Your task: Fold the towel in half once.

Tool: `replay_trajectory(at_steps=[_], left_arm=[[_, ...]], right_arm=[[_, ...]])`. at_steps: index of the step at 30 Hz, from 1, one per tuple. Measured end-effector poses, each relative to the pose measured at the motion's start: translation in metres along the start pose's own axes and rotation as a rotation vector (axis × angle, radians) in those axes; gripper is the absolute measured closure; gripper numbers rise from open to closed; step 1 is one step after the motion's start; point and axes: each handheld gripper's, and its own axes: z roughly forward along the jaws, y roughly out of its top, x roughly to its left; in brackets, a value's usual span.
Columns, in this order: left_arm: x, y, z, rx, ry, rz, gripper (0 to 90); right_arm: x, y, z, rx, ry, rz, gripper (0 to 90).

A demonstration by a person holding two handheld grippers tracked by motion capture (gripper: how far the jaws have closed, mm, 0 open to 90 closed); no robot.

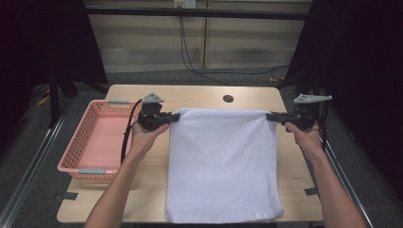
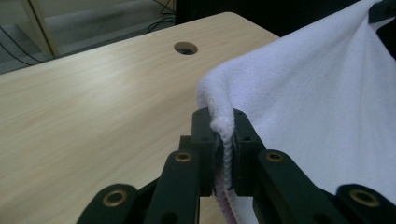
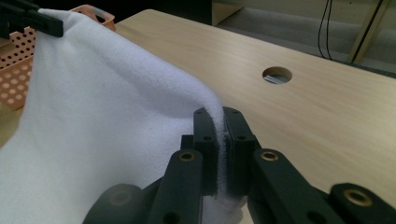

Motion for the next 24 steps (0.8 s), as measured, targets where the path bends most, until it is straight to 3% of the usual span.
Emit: replay_trajectory(at_steps=[4, 6, 9, 17, 19, 22, 24], left_arm=[[0.003, 0.004, 0.003, -0.018, 0.006, -0.012, 82.9], [-0.003, 0.001, -0.001, -0.009, -0.005, 0.022, 82.7], [-0.010, -0.008, -0.011, -0.017, -0.026, 0.027, 82.5], [-0.054, -0.043, -0.045, -0.028, -0.094, 0.062, 81.9], [-0.059, -0.049, -0.048, -0.027, -0.103, 0.072, 81.7], [-0.073, -0.072, -0.056, 0.006, -0.117, 0.086, 81.2], [-0.077, -0.090, -0.058, 0.026, -0.135, 0.061, 81.0]], right_arm=[[-0.007, 0.011, 0.009, -0.014, -0.017, 0.007, 86.0], [-0.005, 0.010, 0.008, -0.011, -0.009, 0.001, 86.0], [-0.001, 0.004, 0.001, -0.009, 0.006, -0.014, 86.0], [0.040, -0.028, -0.045, -0.012, 0.073, -0.071, 85.9], [0.047, -0.035, -0.051, -0.008, 0.087, -0.071, 85.9], [0.064, -0.062, -0.060, -0.002, 0.116, -0.057, 85.7], [0.072, -0.079, -0.064, 0.012, 0.136, -0.046, 85.5]])
